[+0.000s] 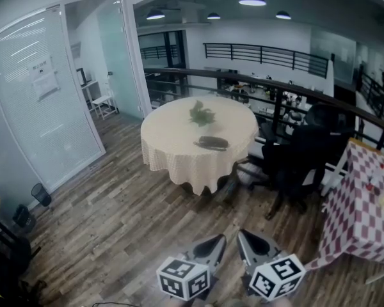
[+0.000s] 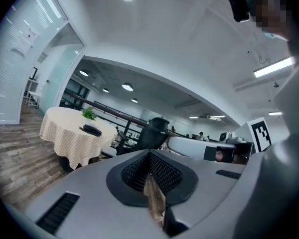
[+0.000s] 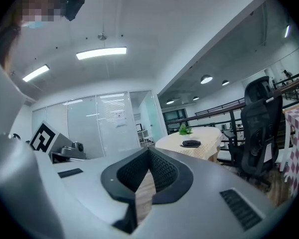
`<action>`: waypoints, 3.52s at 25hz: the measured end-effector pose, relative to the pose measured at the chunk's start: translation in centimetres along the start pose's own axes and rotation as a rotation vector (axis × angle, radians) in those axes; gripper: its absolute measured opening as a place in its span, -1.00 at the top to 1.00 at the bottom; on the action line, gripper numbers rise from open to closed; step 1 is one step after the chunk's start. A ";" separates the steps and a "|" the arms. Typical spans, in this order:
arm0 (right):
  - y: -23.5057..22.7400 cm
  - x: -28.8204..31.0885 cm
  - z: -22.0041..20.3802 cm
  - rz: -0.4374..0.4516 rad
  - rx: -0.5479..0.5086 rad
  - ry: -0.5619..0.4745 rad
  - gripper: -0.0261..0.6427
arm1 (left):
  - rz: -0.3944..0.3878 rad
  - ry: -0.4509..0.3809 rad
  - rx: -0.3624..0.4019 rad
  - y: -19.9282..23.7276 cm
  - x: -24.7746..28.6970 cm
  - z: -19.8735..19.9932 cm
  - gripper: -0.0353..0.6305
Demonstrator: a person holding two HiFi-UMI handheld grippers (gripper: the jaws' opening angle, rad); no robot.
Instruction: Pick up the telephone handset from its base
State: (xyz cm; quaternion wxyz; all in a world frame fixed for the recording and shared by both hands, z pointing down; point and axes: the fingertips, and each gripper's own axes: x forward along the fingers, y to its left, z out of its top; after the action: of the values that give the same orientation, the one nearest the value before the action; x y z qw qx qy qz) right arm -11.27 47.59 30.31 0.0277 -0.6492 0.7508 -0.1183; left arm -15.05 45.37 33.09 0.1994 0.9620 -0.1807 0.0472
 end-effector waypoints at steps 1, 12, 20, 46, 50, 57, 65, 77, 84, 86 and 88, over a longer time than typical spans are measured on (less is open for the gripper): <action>0.2 0.3 -0.3 -0.002 0.000 0.005 0.89 | -0.001 0.000 -0.005 0.3 0.0 -0.1 0.88; -0.8 4.8 -2.1 -0.008 0.019 0.051 0.89 | 0.026 0.030 -0.041 5.5 1.4 -0.5 0.88; -6.6 12.0 -1.4 -0.006 0.009 0.073 0.89 | 0.048 0.036 -0.068 11.3 7.6 1.5 0.88; -22.1 28.8 2.4 0.081 0.007 0.151 0.89 | 0.129 0.008 -0.062 22.6 27.3 9.6 0.88; -22.7 28.8 1.6 0.069 0.036 0.167 0.89 | 0.165 -0.013 -0.085 23.4 27.6 9.5 0.88; -24.1 31.8 1.8 0.077 0.026 0.170 0.89 | 0.160 -0.001 -0.074 25.5 29.3 10.3 0.88; -25.9 39.0 3.7 0.090 -0.010 0.155 0.89 | 0.146 0.011 -0.060 31.0 32.9 12.7 0.88; -29.6 50.8 6.4 0.043 -0.014 0.149 0.89 | 0.114 0.039 -0.062 40.2 38.4 17.4 0.88; -31.3 55.9 6.9 0.003 -0.004 0.161 0.89 | 0.065 0.057 -0.037 44.3 41.3 19.8 0.88; -31.5 56.9 7.4 -0.002 -0.004 0.151 0.89 | 0.052 0.065 -0.026 45.3 42.1 20.3 0.88; -31.6 57.9 7.8 -0.008 -0.002 0.143 0.89 | 0.042 0.076 -0.022 46.3 42.7 20.7 0.88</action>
State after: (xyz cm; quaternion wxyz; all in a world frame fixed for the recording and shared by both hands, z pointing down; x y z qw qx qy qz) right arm 11.85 -14.41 36.02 -0.0271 -0.6420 0.7486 -0.1636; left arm 8.09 -16.53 38.03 0.2156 0.9532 -0.1936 0.0858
